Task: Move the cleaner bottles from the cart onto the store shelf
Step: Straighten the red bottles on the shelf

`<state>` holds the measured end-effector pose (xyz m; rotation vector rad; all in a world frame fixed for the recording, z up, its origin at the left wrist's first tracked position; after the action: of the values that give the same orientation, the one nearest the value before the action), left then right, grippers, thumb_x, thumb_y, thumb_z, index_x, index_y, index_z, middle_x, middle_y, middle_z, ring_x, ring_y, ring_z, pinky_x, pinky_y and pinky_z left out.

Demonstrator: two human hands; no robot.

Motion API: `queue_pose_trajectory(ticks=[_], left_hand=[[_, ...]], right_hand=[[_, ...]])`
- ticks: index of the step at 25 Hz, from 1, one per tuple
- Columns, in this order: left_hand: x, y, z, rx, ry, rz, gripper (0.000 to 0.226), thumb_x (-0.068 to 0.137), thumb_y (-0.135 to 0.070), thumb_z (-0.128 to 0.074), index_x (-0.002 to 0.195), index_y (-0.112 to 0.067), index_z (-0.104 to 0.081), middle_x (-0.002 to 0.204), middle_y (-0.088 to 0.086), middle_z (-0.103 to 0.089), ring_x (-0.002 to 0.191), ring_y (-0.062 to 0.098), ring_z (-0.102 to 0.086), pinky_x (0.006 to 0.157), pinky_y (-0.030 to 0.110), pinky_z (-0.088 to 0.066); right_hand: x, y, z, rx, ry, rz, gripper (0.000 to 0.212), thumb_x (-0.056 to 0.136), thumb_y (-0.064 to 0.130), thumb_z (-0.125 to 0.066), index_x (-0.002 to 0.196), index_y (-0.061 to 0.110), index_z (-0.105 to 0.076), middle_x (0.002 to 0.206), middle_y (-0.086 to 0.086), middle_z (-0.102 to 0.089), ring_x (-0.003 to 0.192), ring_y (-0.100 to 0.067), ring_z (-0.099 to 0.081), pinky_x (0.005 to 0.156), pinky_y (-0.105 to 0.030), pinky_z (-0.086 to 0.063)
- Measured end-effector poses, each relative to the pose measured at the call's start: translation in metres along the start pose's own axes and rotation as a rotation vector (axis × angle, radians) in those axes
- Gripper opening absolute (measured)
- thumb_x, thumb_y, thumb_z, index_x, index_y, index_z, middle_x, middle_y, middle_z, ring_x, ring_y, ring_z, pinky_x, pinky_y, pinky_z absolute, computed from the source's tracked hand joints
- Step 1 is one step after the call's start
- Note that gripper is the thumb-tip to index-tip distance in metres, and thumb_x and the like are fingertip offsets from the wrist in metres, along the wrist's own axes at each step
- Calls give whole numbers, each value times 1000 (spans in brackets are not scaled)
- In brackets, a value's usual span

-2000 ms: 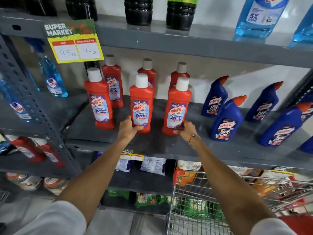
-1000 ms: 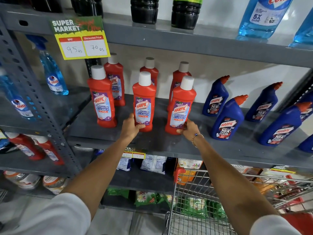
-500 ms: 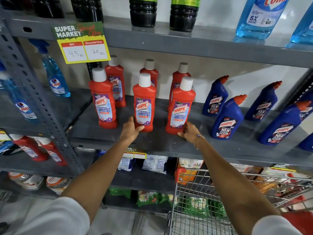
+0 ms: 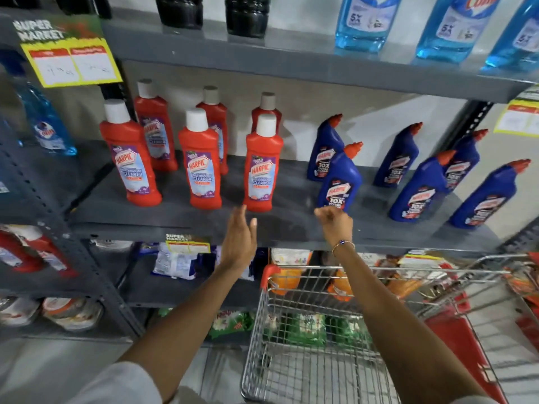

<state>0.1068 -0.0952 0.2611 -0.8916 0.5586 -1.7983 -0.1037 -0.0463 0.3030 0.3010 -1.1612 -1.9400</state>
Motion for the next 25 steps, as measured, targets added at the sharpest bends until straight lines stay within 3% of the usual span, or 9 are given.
queue_pose_trajectory(ticks=[3,5,7,9,12,16,21,25], left_hand=[[-6,-3,-35,277,183,-167,61,97,-36,-32,144,0,-17,154,20,-22,144,30,-17,120,41,-17],[-4,3,-47,422,244,-169,64,96,-43,-23,144,-2,-18,155,17,-21,145,29,-14,119,40,-11],[-2,6,-47,503,257,-183,73,93,-53,-9,141,-2,-28,151,16,-31,142,30,-25,116,41,-21],[0,9,-47,543,262,-229,82,90,-59,-3,138,-1,-35,147,16,-38,138,31,-33,113,42,-29],[-3,13,-48,598,293,-251,74,86,-50,-13,141,-3,-30,150,13,-34,141,29,-28,116,40,-22],[-7,12,-53,597,268,-196,65,88,-42,-23,140,-4,-34,148,12,-39,139,29,-33,114,42,-26],[-7,10,-54,577,240,-186,63,89,-43,-26,140,-6,-34,149,9,-38,140,27,-31,114,44,-28],[-7,11,-53,607,241,-193,60,91,-41,-33,141,-7,-32,150,9,-37,140,27,-30,114,43,-27]], right_hand=[[16,-29,30,45,-118,-69,30,85,25,-60,91,-5,-62,98,-25,-69,93,-35,-63,59,-19,-28],[35,-48,43,94,-87,-138,31,82,21,-65,101,-3,-59,107,-20,-66,99,-30,-61,76,-15,-38],[49,-54,47,114,46,-180,47,79,15,-68,120,1,-49,125,-16,-57,113,-26,-55,98,-31,-42],[63,-56,46,134,171,-168,62,77,11,-69,130,3,-38,137,-16,-48,123,-28,-48,106,-42,-40],[85,-70,34,45,208,-104,54,71,11,-73,117,1,-46,125,-19,-58,113,-33,-56,98,-51,-45],[88,-67,32,171,212,-154,45,71,2,-72,110,-4,-49,119,-21,-61,106,-28,-59,91,-34,-47],[88,-70,33,207,239,-153,45,72,5,-72,111,2,-52,119,-18,-63,107,-29,-60,97,-42,-48],[85,-64,33,216,255,-123,44,75,4,-70,116,2,-53,121,-17,-63,110,-28,-59,92,-29,-45]])
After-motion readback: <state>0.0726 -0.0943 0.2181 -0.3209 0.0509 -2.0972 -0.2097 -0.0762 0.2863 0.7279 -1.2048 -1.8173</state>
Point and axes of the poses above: each hand's wrist, its own x-axis towards the middle knuckle, its own z-axis out of the back of the hand, y = z × x, the point moved 1 cm from there along x, towards the middle knuckle
